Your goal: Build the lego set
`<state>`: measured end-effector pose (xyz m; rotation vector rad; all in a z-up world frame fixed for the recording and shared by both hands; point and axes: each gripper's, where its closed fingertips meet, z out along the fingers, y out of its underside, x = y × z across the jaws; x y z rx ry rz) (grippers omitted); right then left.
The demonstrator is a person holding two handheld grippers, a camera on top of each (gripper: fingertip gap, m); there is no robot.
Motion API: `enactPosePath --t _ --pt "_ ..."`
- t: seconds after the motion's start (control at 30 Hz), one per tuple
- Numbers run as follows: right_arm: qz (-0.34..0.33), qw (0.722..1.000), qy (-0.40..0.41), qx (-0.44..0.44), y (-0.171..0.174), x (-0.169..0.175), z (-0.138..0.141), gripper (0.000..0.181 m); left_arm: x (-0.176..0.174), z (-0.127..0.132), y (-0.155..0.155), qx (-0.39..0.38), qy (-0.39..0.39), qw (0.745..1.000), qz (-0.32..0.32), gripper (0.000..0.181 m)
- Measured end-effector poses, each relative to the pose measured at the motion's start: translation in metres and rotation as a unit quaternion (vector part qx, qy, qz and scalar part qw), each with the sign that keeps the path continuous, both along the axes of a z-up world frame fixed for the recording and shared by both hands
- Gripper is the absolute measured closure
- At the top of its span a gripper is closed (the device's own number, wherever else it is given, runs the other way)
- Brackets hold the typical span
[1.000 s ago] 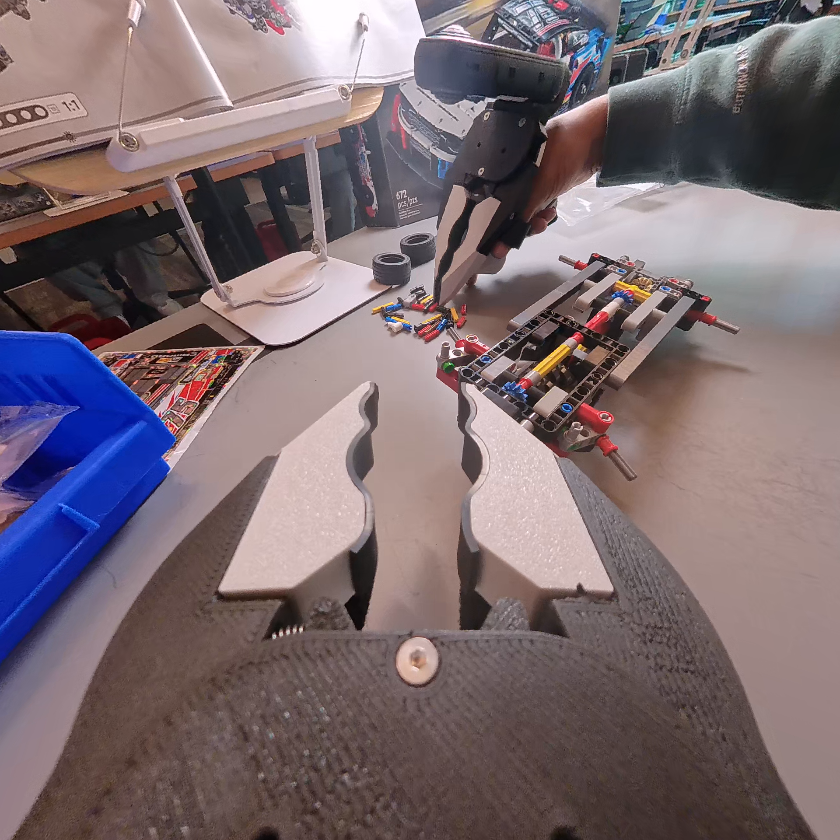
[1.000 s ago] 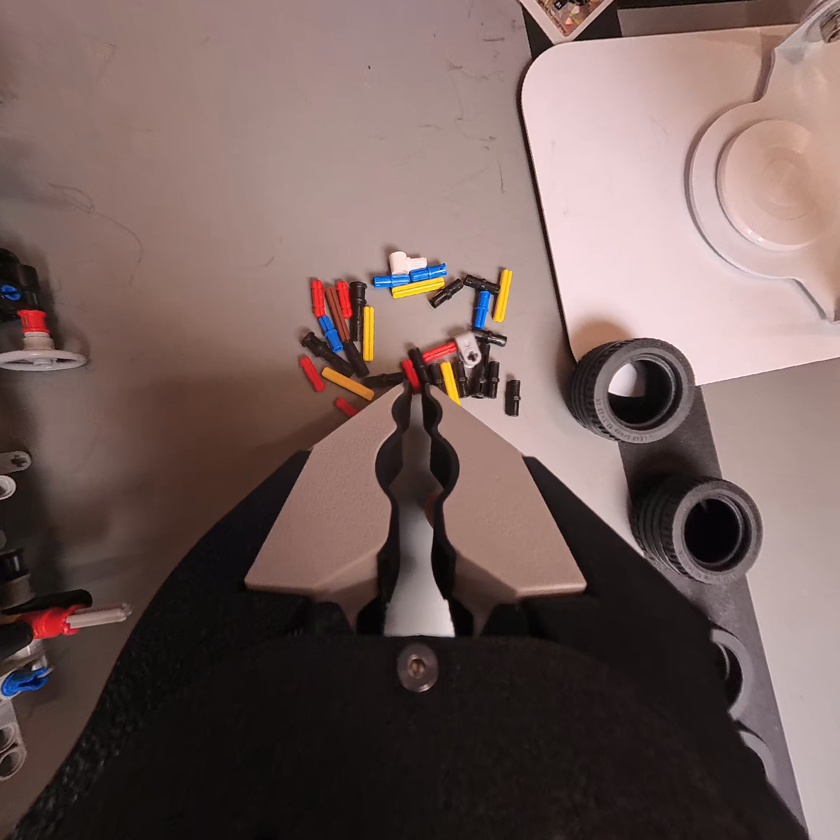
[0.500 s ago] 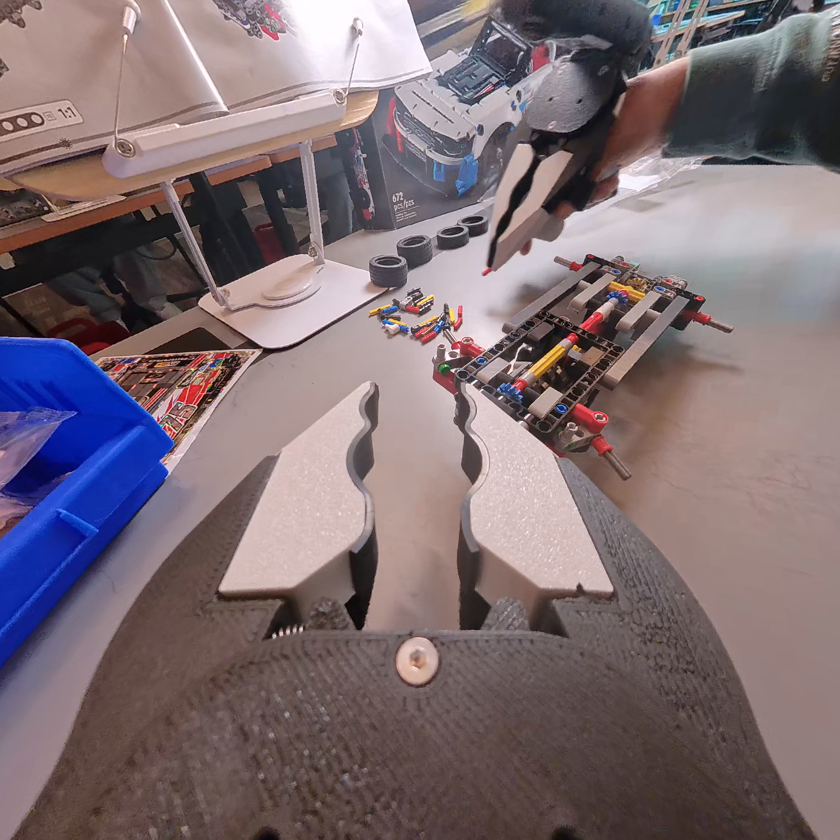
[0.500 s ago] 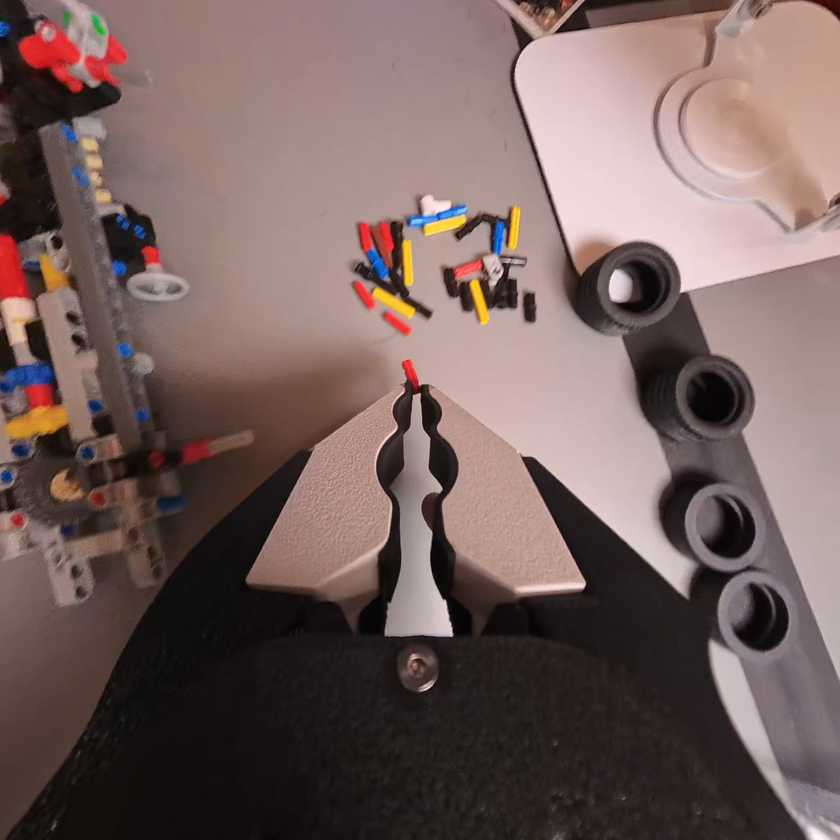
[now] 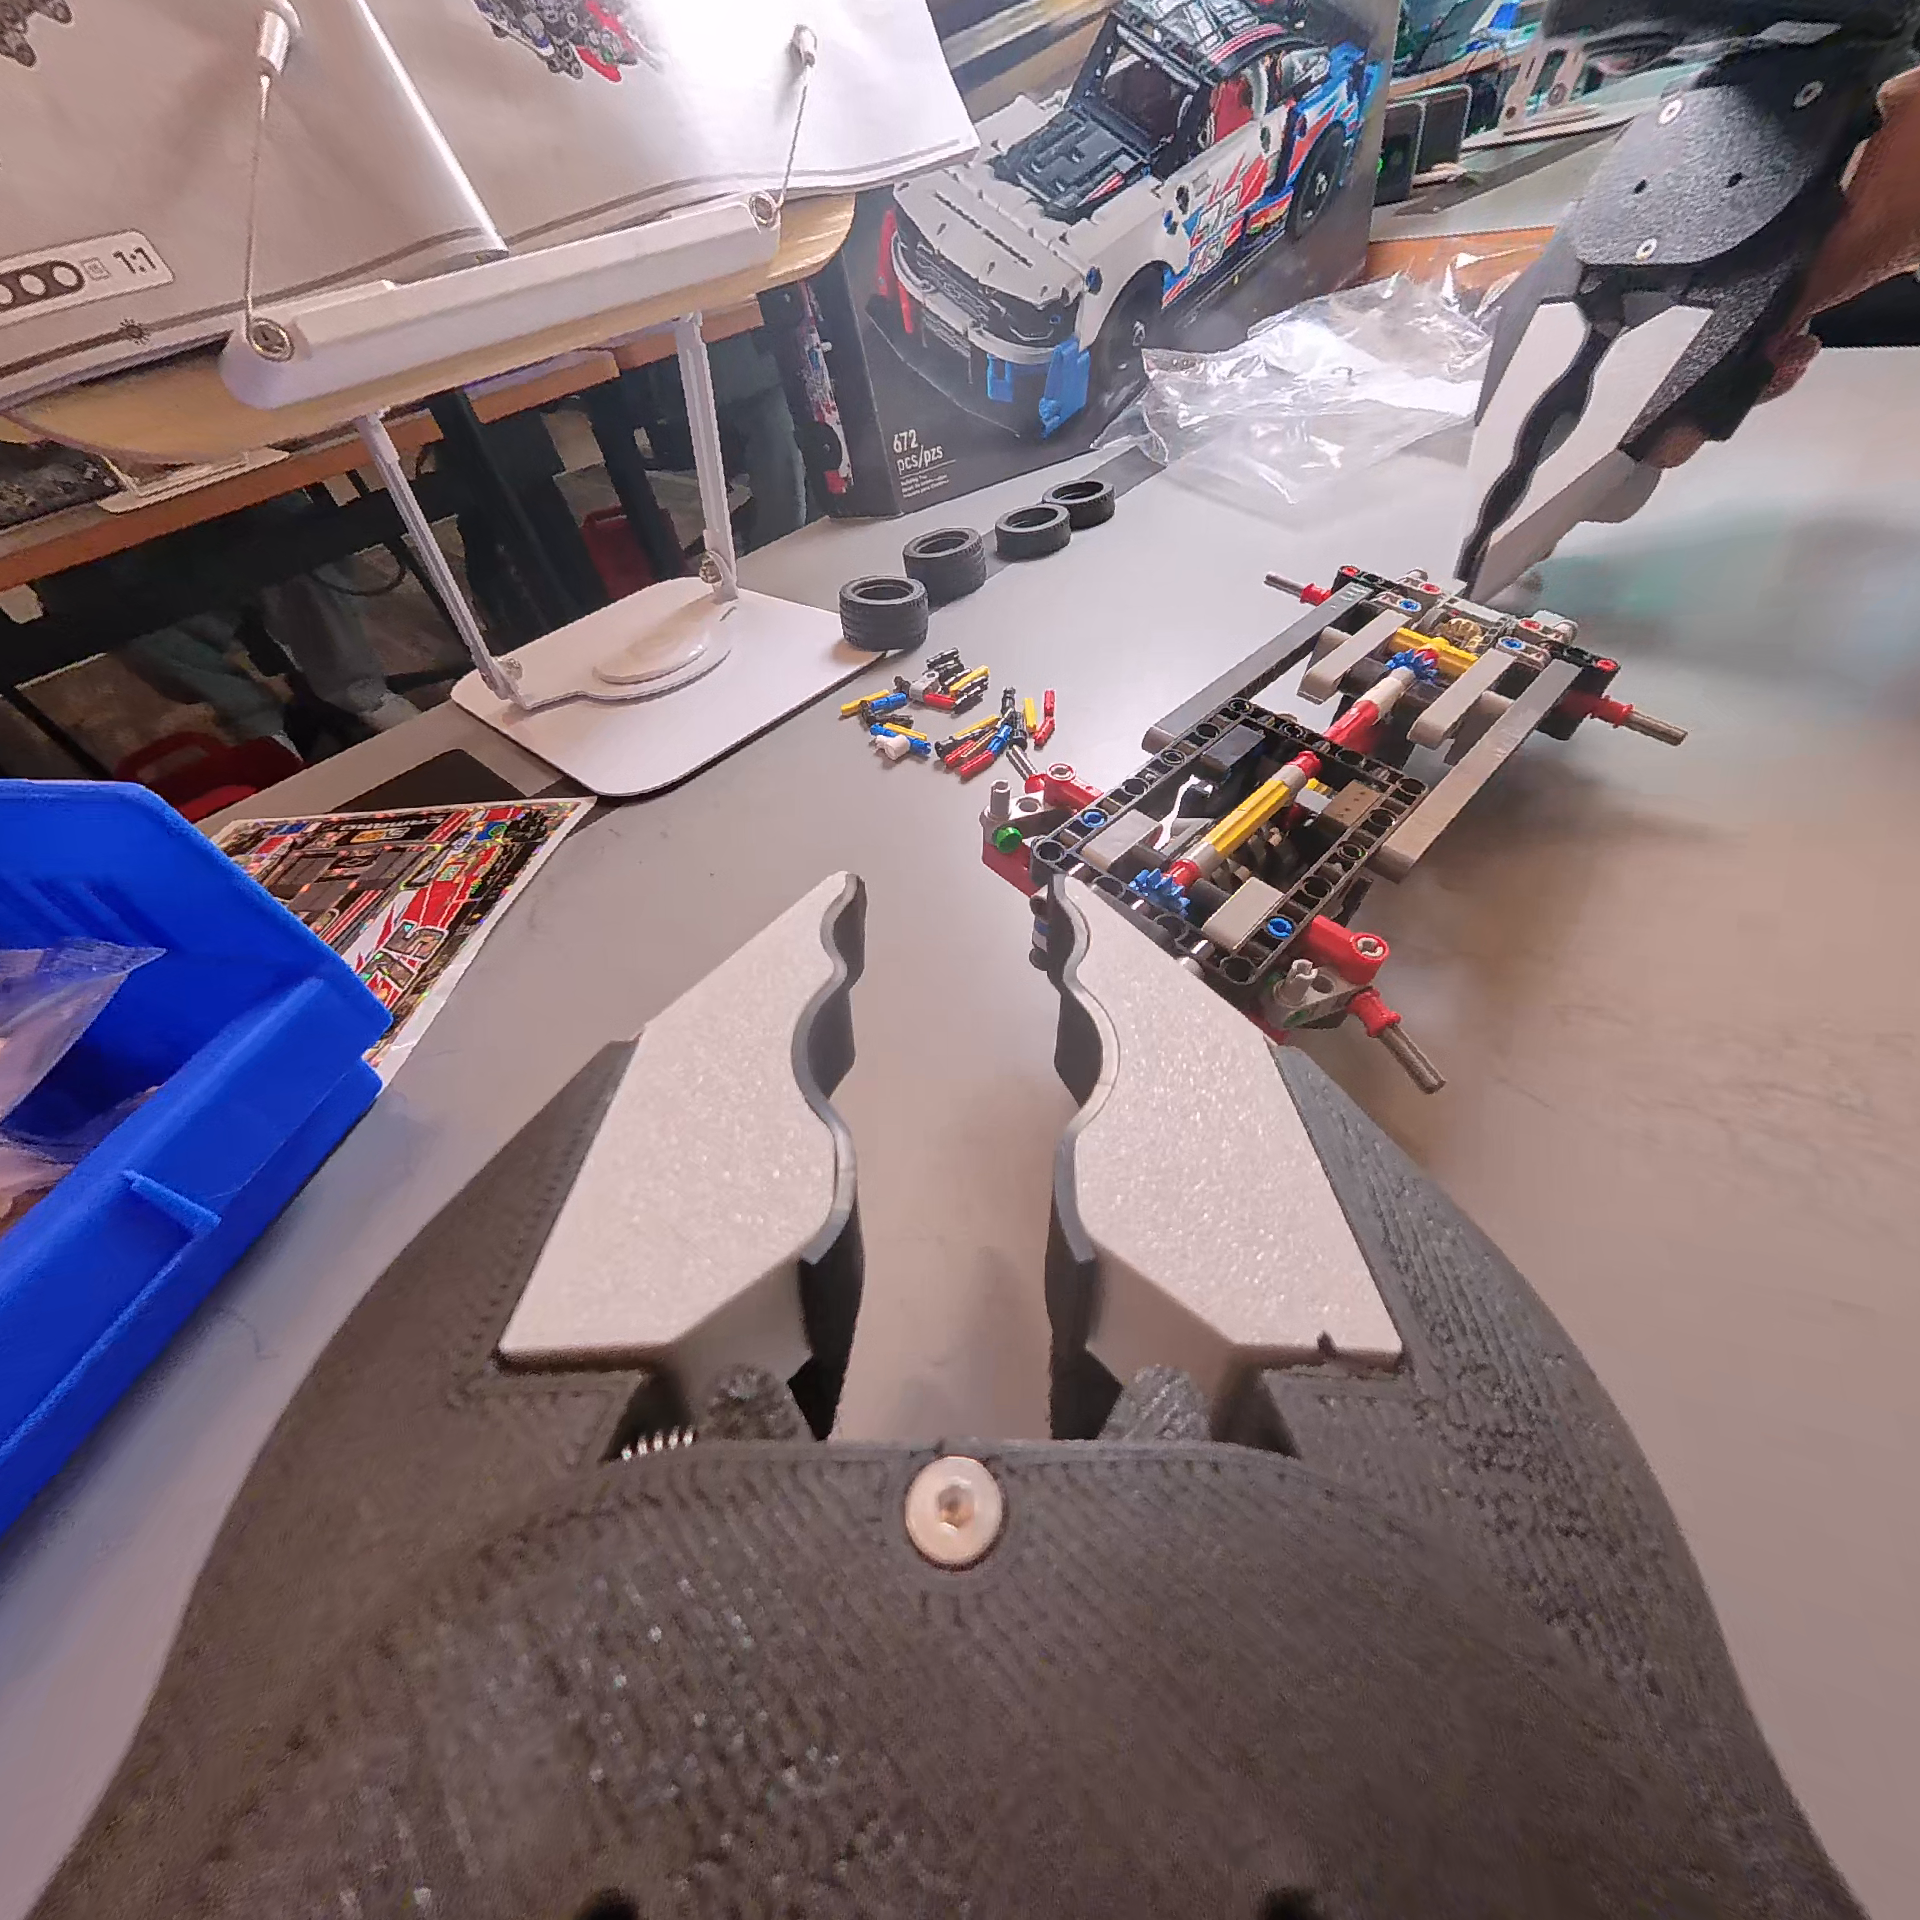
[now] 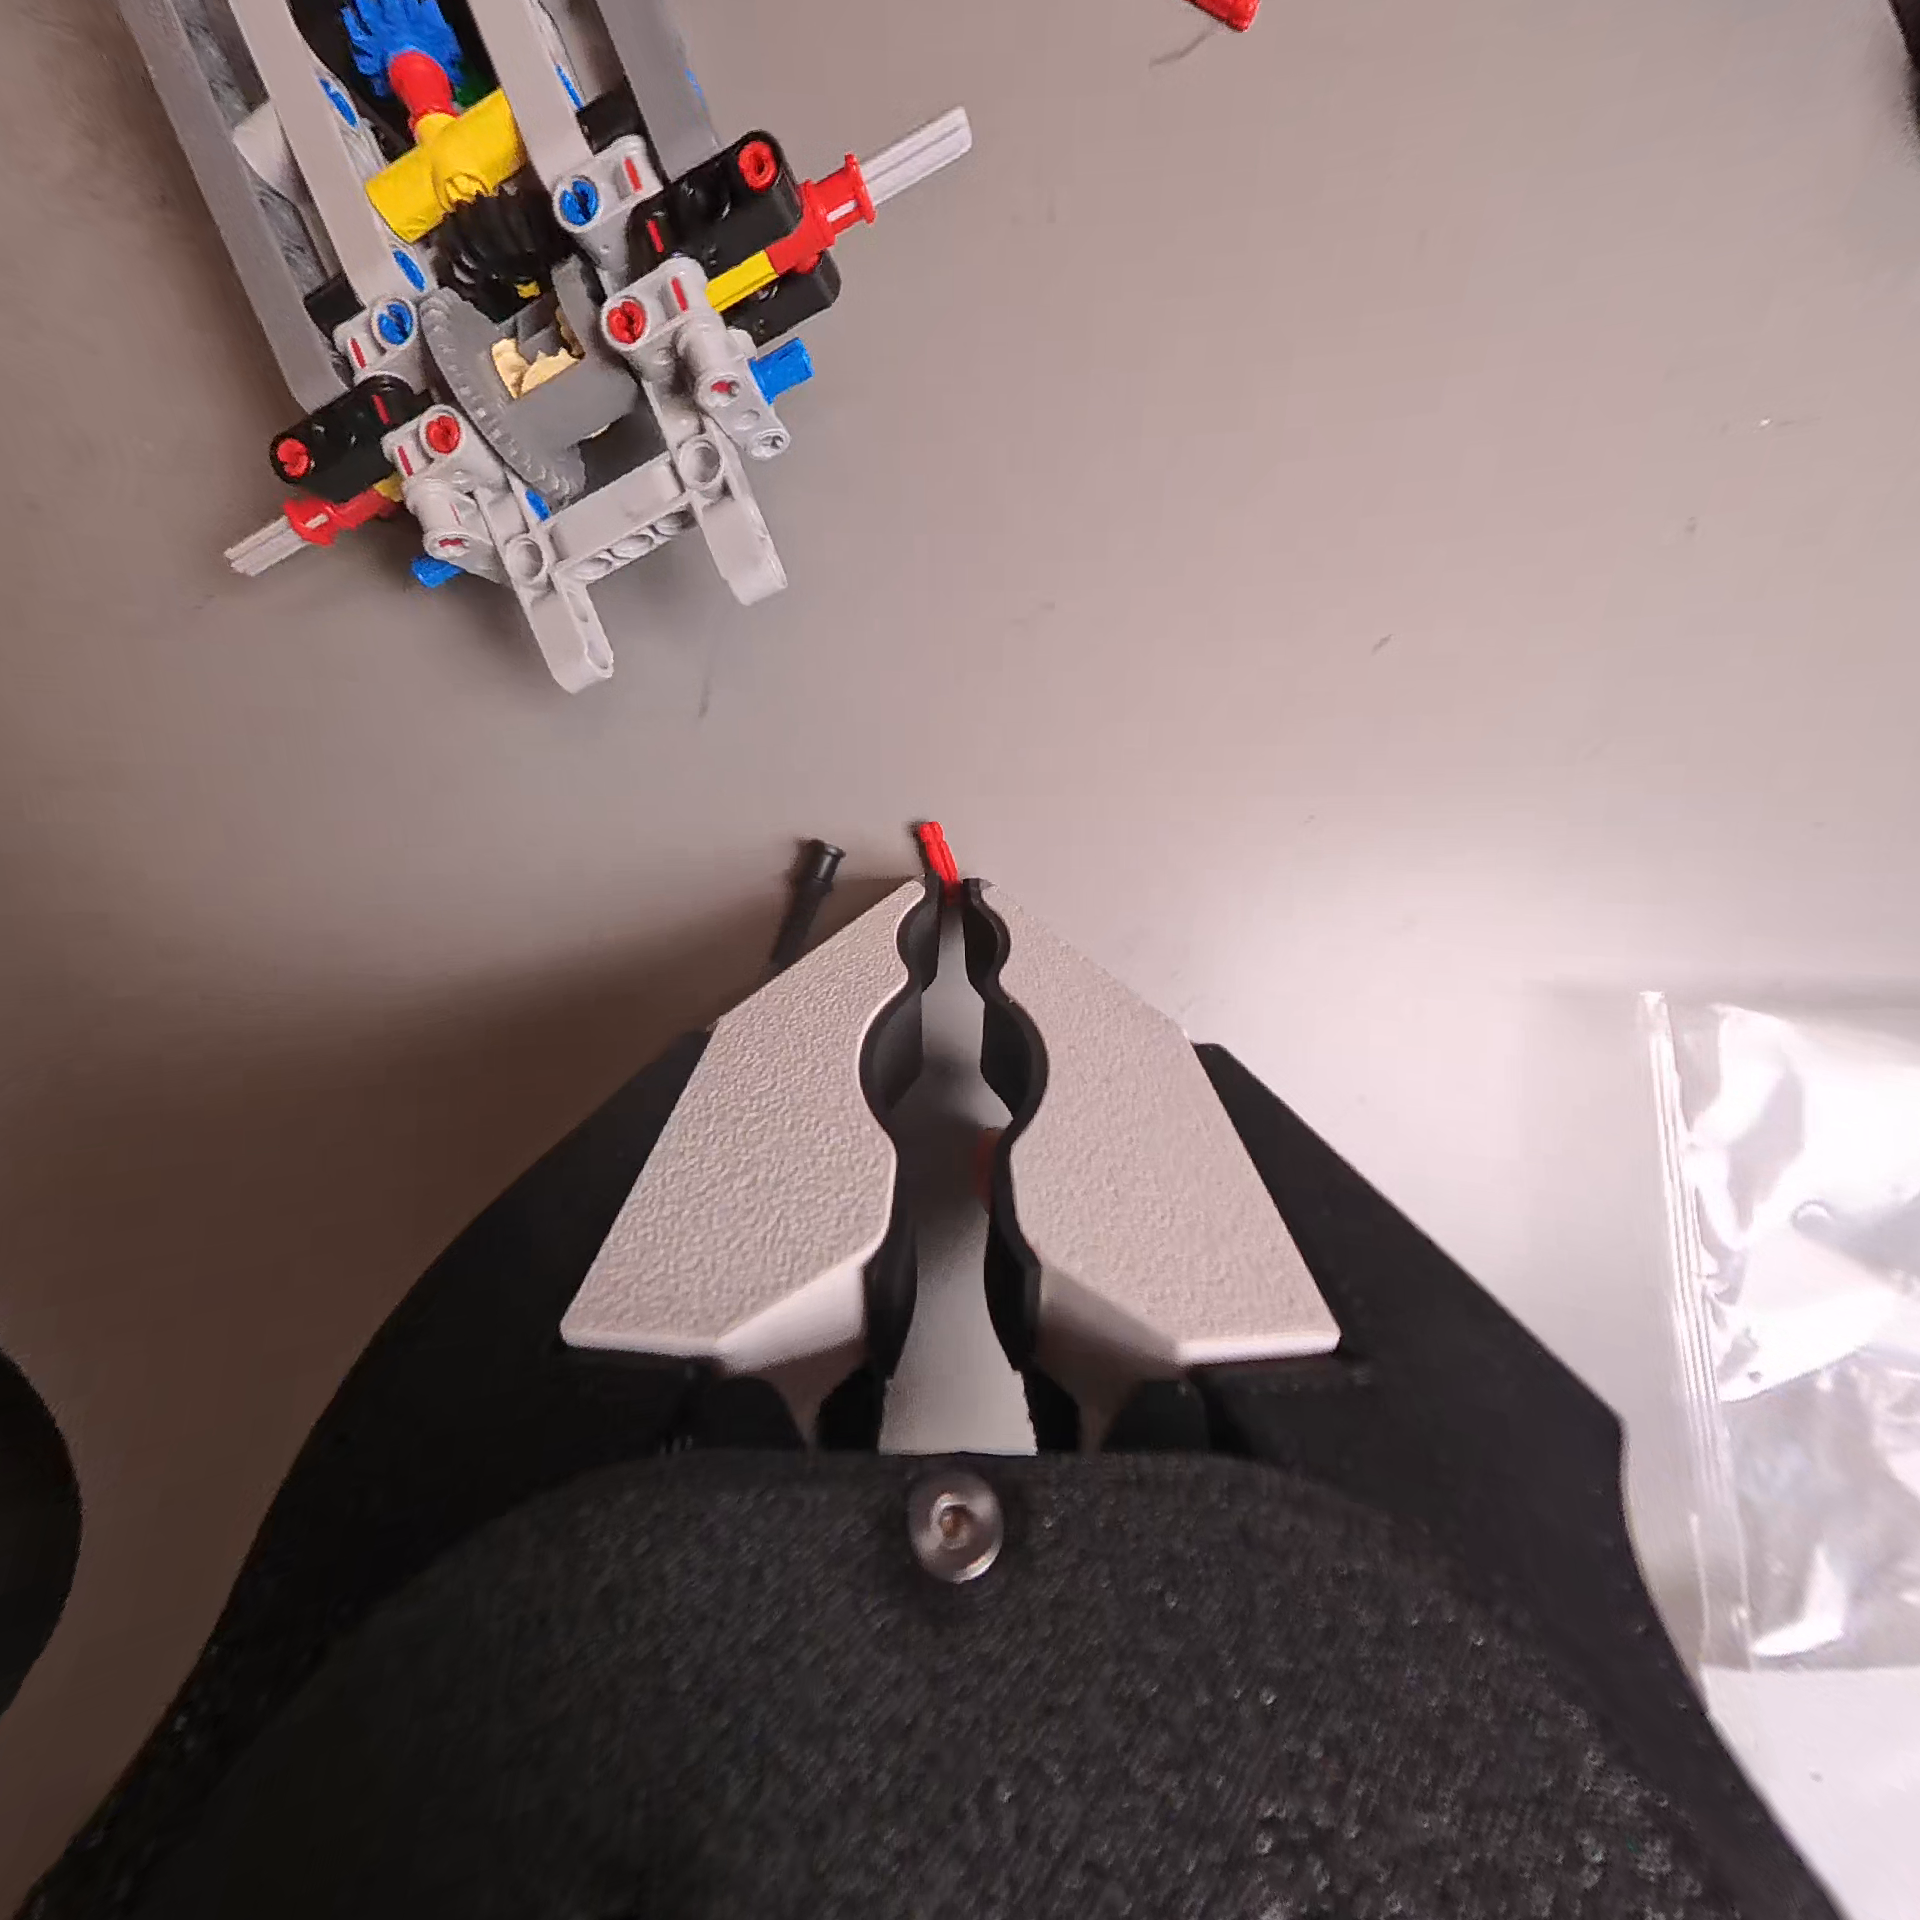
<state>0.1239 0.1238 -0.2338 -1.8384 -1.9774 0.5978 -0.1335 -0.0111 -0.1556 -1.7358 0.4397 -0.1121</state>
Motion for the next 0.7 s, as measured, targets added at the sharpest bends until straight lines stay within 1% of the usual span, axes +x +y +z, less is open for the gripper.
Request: enactPosePath --t 0.47,0.7 --pt "-0.013 0.999 0.000 0.039 -0.0023 0.0047 -0.0001 0.180 -0.0023 -0.0010 0.0001 0.001 0.007 1.000 0.006 0.148" --pt "-0.015 0.999 0.014 0.041 -0.0025 0.0018 0.0048 0.174 -0.0030 -0.0007 0.0002 0.001 0.007 1.000 0.007 0.148"
